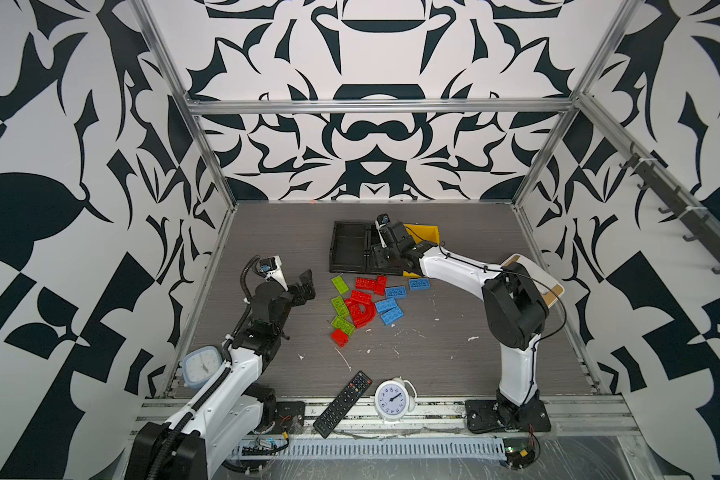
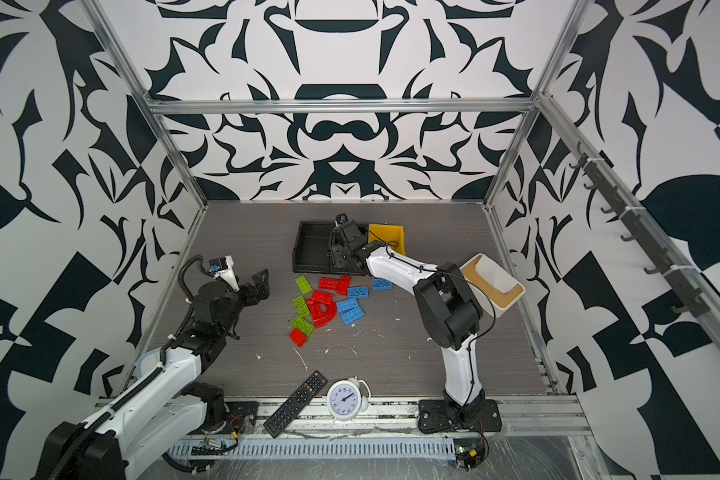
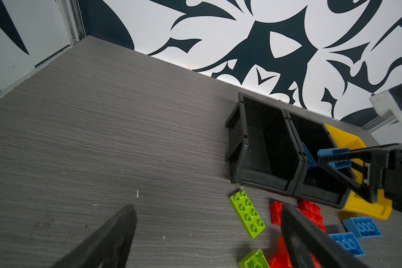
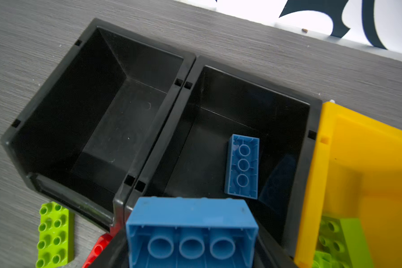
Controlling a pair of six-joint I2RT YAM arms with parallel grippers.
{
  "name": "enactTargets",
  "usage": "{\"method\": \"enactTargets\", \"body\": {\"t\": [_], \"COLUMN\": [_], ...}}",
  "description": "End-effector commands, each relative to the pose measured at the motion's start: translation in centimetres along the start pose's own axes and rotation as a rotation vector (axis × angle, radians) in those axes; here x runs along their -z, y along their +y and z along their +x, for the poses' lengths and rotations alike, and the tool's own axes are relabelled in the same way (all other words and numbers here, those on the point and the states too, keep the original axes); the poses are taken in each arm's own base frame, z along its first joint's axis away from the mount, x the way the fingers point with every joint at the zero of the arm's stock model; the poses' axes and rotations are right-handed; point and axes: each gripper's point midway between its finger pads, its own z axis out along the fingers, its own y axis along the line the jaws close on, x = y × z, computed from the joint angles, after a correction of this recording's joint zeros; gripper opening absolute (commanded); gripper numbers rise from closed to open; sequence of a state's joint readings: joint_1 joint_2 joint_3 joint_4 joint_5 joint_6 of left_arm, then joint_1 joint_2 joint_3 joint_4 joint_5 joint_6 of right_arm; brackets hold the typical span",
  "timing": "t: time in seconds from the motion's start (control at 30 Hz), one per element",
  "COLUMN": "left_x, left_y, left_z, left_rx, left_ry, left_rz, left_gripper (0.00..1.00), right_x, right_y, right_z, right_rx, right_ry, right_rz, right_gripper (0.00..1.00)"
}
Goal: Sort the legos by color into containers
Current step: 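Carry the blue brick into the same black bin and open the right gripper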
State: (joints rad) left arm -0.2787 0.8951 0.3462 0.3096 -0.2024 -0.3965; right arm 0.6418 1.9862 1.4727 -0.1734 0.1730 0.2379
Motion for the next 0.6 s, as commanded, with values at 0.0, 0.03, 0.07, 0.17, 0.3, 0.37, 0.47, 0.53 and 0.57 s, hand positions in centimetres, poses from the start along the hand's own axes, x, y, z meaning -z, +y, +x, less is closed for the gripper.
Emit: {"method": "enactTargets", "body": {"t": [0.0, 0.03, 0.07, 0.17, 0.3, 0.37, 0.47, 0.53, 0.57], "left_x": [0.1, 0.1, 0.1, 0.1, 0.1, 0.1, 0.1, 0.1, 0.1], "left_y": [0.4, 0.3, 0.4, 0.4, 0.4, 0.4, 0.4, 0.4, 0.4], "left_z": [-0.1, -0.2, -0.1, -0.1, -0.1, 0.0, -0.1, -0.1, -0.1], "left_rx": [0.009, 0.009, 0.009, 0.010, 0.009, 0.008, 0.009, 0.009, 0.009], "left_ry": [-0.009, -0.010, -0.010, -0.011, -0.008, -0.007, -0.008, -0.010, -0.010], "left_rz": [-0.015, -0.014, -0.015, -0.016, -0.014, -0.016, -0.015, -0.016, -0.016], "left_gripper": [0.99, 0.99, 0.99, 0.99, 0.99, 0.99, 1.00, 0.99, 0.99], "right_x": [0.8, 0.8, 0.7, 0.9, 1.3, 1.7, 2.6, 3.7, 4.4], "right_y": [0.5, 0.5, 0.6, 0.7, 0.8, 0.8, 1.0, 1.4, 1.6], "right_z": [-2.7, -2.7, -2.6, -2.5, -2.3, -2.2, -1.9, -1.6, -1.3], "right_rx": [-0.031, -0.033, -0.032, -0.032, -0.027, -0.022, -0.010, -0.006, -0.002], "right_ry": [-0.064, -0.060, -0.054, -0.048, -0.037, -0.032, -0.014, -0.016, -0.018], "right_rz": [-0.028, -0.031, -0.033, -0.039, -0.049, -0.050, -0.067, -0.080, -0.086], "right_gripper": [0.63, 0.68, 0.70, 0.76, 0.82, 0.82, 0.81, 0.79, 0.79]}}
